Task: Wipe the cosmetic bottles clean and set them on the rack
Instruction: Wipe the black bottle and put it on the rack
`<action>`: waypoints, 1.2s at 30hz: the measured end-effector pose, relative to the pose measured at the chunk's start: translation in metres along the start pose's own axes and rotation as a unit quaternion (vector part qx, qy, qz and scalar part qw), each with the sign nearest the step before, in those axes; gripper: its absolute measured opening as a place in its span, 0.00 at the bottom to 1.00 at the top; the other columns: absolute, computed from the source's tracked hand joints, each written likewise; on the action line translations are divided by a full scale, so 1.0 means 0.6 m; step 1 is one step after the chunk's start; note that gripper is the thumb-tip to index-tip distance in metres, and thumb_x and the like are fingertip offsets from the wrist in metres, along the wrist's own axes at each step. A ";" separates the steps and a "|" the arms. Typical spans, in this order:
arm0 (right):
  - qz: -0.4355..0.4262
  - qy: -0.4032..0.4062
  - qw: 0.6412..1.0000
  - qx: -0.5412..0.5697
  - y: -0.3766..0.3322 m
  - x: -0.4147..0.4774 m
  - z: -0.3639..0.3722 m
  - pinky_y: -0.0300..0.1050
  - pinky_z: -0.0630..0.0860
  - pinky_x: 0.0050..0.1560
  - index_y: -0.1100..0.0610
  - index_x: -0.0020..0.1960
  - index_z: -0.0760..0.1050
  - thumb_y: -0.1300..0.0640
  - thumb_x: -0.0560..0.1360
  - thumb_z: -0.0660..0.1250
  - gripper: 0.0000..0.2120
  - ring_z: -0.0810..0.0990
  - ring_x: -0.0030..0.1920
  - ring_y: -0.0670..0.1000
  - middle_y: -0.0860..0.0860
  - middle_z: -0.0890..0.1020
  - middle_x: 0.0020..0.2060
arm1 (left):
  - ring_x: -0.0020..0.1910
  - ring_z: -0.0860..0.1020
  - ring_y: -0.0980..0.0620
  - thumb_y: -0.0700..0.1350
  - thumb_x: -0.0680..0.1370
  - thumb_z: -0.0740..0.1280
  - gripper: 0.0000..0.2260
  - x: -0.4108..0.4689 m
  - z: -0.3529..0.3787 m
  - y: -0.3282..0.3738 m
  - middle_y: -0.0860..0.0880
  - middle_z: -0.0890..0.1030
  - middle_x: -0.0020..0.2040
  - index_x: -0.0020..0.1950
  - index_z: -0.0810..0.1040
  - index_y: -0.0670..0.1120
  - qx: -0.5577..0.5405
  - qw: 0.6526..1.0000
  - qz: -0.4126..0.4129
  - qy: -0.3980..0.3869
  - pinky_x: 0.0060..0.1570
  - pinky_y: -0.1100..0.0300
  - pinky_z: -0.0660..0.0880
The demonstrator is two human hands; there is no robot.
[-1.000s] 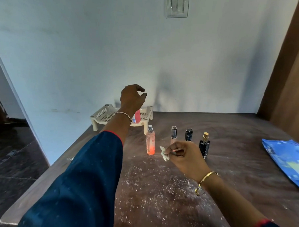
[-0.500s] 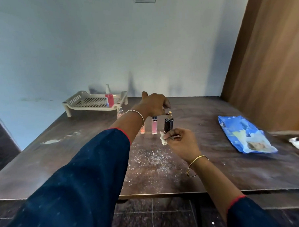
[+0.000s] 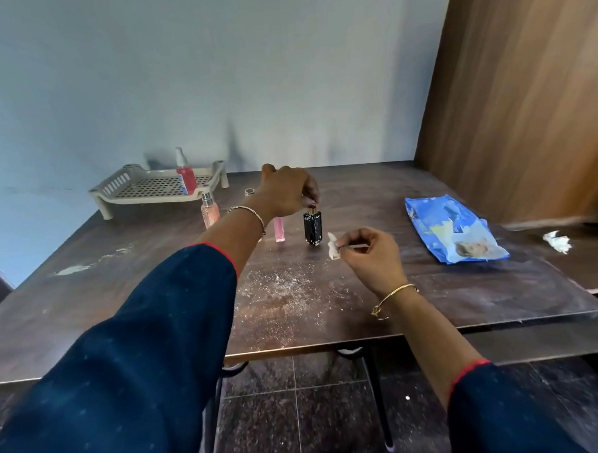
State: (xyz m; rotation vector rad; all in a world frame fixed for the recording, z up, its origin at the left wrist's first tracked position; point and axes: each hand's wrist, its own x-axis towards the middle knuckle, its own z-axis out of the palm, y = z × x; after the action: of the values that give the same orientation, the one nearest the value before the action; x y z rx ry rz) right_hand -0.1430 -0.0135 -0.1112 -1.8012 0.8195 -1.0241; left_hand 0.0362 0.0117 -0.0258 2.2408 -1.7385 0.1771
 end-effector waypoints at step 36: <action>-0.357 -0.035 0.839 -0.409 0.060 -0.094 -0.137 0.50 0.75 0.25 0.53 0.50 0.80 0.61 0.71 0.65 0.10 0.78 0.36 0.59 0.54 0.79 0.43 | 0.38 0.81 0.52 0.33 0.70 0.73 0.04 -0.111 0.076 0.178 0.42 0.83 0.40 0.40 0.81 0.40 -0.466 0.884 -0.046 0.009 0.48 0.53 0.81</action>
State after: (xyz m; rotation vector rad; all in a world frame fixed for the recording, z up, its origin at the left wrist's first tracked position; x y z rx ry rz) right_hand -0.2453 -0.0102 -0.1390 -3.0154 0.5589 -1.1224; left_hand -0.0877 0.0354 -0.0705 1.5614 -1.2714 -0.5489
